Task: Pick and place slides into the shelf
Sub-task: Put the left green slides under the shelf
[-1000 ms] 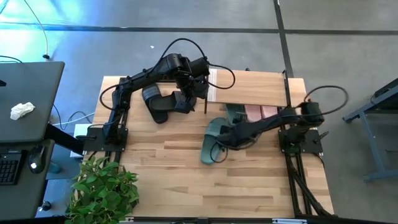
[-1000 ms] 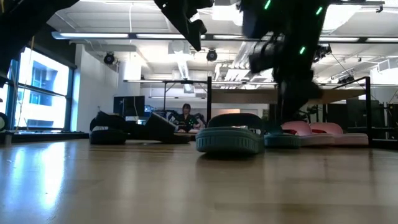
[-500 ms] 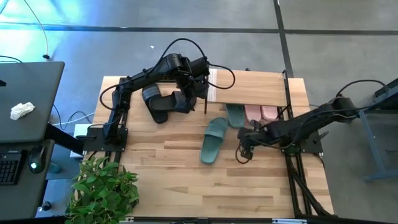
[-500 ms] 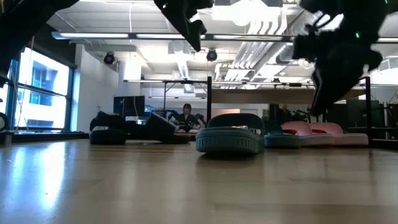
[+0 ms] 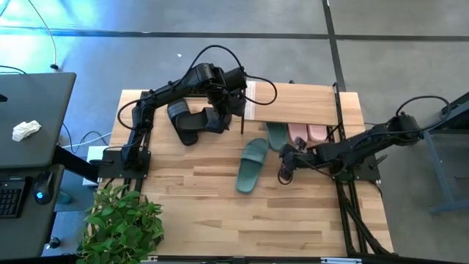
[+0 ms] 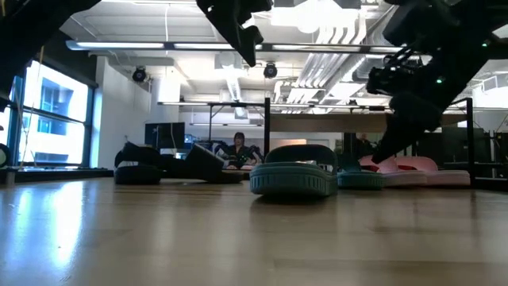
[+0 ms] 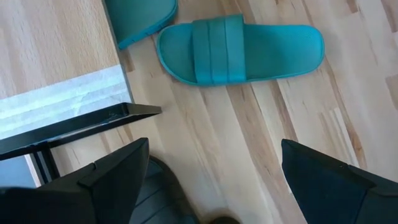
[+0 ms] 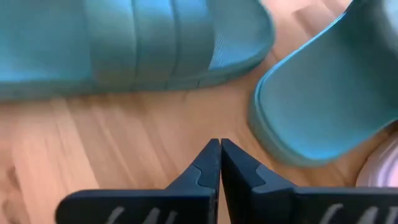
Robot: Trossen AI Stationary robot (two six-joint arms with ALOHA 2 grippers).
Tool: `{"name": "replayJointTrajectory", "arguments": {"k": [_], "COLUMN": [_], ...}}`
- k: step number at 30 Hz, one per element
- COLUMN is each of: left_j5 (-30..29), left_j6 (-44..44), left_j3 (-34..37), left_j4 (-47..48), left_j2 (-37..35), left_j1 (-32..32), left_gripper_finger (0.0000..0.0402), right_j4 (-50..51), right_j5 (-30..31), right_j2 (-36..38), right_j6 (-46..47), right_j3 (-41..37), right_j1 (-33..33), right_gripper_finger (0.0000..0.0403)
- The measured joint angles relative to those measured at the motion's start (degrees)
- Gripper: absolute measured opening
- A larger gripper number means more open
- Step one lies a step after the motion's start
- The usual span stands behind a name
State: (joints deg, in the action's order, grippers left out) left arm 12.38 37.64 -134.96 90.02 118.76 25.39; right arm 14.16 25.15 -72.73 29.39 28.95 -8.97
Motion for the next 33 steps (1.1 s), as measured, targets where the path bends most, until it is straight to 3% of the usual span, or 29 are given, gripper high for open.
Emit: {"name": "replayJointTrajectory", "arguments": {"k": [8,17,33], "left_j5": [0.0,0.0,0.0], "left_j6": [-0.02,-0.02,-0.04], "left_j3": [0.0,0.0,0.0], "left_j4": [0.0,0.0,-0.01], "left_j2": [0.0,0.0,0.0], "left_j1": [-0.05,-0.05,-0.05], "left_gripper_finger": [0.0347,0.0347,0.0347], "right_j4": [-2.67,-5.86,-8.25], "right_j5": [-7.33,-3.03,0.3], "right_j2": [-4.01,-9.66,-9.84], "right_j6": [-4.08,-4.39,-1.32], "right_j3": [0.0,0.0,0.0], "right_j1": [4.13,4.94,10.23], "right_gripper_finger": [0.0,0.0,0.0]}}
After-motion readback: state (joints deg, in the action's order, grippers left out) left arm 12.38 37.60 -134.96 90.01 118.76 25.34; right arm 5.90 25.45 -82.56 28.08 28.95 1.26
